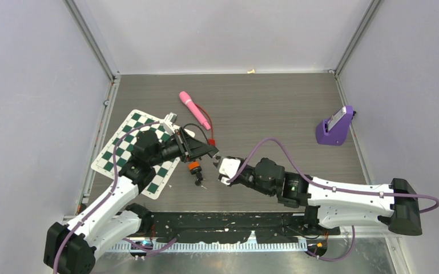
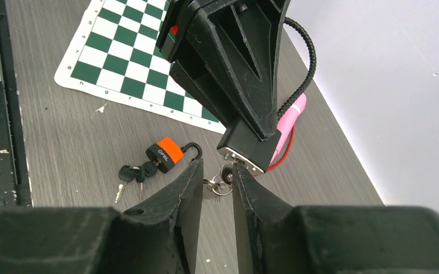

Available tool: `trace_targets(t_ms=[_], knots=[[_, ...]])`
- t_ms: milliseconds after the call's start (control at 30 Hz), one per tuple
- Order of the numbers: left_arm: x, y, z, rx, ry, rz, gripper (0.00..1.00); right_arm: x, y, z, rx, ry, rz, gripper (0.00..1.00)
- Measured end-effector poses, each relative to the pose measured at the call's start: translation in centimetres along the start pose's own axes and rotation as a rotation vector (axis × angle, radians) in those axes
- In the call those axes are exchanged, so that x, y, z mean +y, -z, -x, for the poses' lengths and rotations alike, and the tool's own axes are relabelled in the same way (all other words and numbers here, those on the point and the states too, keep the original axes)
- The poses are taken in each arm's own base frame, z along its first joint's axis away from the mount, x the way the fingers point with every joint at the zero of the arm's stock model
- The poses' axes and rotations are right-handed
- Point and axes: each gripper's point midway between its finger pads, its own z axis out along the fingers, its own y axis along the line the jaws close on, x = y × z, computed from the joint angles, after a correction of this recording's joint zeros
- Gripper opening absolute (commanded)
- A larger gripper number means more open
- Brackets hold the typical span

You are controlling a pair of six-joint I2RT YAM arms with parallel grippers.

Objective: Unlock with the key

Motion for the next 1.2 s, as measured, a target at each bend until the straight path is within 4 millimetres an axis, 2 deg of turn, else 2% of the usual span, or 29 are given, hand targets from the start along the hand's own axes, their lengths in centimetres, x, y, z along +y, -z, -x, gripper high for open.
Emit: trace_targets(t_ms=[400, 467, 633, 733, 867, 1200], knots=[[0.3, 0.0, 0.1, -0.005, 0.008, 0.013, 0.0, -0.1, -0.5, -0.6, 0.051, 0.095, -0.079, 0.31], [0.5, 0.0, 0.1, -0.006, 0.012, 0.02, 0.0, 0.0, -0.6, -0.9, 0.07, 0.126, -0.096, 0.26], [0.9, 0.1, 0.0, -0.007, 0.018, 0.039, 0.0, -0.5, -0.8, -1.3, 0.11, 0.182, -0.17, 0.06], [0.7, 0.2, 0.1, -0.014, 0.014, 0.035, 0.0, -0.9, -0.7, -1.1, 0.108, 0.168, -0.202, 0.05], [0.2, 0.4, 0.2, -0.024, 0.0, 0.016, 0.0, -1.1, -0.7, -0.6, 0.077, 0.068, -0.227, 0.05], [-0.9, 0.7, 0.9, -0.078, -0.062, -0.074, 0.0, -1.9, -0.9, 0.9, -0.107, -0.533, -0.15, 0.05]])
